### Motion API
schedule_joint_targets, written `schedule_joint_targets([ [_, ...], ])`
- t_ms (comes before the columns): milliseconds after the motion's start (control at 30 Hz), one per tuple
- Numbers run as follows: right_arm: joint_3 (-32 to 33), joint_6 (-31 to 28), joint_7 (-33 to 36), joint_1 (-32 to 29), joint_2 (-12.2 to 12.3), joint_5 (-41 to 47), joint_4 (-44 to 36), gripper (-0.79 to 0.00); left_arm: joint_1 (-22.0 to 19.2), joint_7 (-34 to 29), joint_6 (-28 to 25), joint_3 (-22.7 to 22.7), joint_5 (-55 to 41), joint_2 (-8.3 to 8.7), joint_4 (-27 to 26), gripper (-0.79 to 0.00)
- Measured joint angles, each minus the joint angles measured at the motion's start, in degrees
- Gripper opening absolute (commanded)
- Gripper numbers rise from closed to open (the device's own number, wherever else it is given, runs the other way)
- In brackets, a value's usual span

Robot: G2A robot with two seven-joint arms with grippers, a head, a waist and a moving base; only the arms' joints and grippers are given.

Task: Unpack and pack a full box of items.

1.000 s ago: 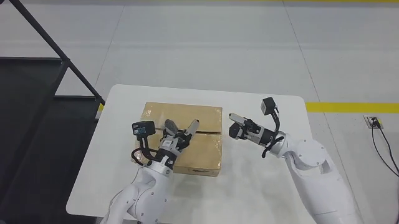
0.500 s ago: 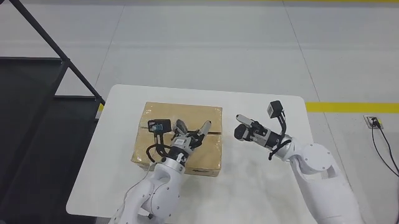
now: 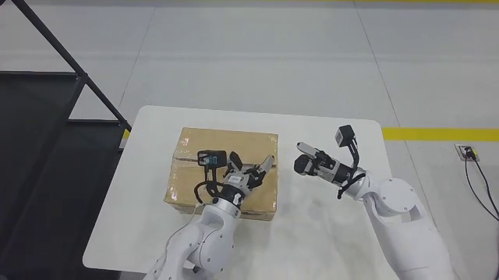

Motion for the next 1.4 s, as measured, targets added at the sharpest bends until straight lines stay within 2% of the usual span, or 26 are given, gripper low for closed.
schedule_joint_targets([
  [233,0.4,-1.1,-0.9,-0.2,0.3,0.8,0.1,0.000,-0.1,-0.5,-0.6,1.2,0.5,-0.71,0.0,0.000],
  [367,1.7,-3.5,-2.7,-1.1,0.5,1.5,-1.9,0.000,2.5,-1.3,-2.6,-1.2,-2.9,-0.50,-4.8,0.000],
  [467,2.3,-4.2,-2.7,-1.4,0.7,1.5,-5.1,0.000,6.3,-2.0,-4.6,-6.3,-6.7,0.20,-11.2,0.000],
  [533,1.5,-3.2,-2.0,-0.6,0.8,0.1,-7.5,0.000,9.7,-2.3,-6.0,-11.6,-10.2,0.82,-15.6,0.000],
  [633,-1.4,-0.7,-0.7,2.1,0.6,-2.3,-9.7,0.000,14.8,-2.7,-8.4,-20.9,-14.5,1.74,-19.4,0.000],
  [800,-9.4,3.3,-0.2,9.9,-0.8,-5.0,-7.3,0.000,23.5,-2.2,-13.5,-36.1,-21.4,2.73,-19.4,0.000],
  [933,-16.3,4.6,-0.2,16.1,-2.5,-4.6,-1.4,0.000,28.4,-2.3,-17.6,-43.3,-25.9,3.01,-16.9,0.000],
  [1067,-21.2,3.0,-0.7,20.4,-4.2,-3.0,3.9,0.000,30.6,-2.5,-19.7,-45.7,-27.6,3.09,-14.1,0.000],
  [1200,-22.5,-0.1,-1.7,21.6,-4.9,-1.7,5.4,0.000,30.7,-3.0,-21.0,-45.9,-27.7,3.14,-12.2,0.000],
  [1400,-26.2,3.5,-1.3,23.6,-6.2,-2.2,10.3,0.000,30.3,-3.6,-22.0,-45.1,-27.4,3.15,-12.1,0.000],
])
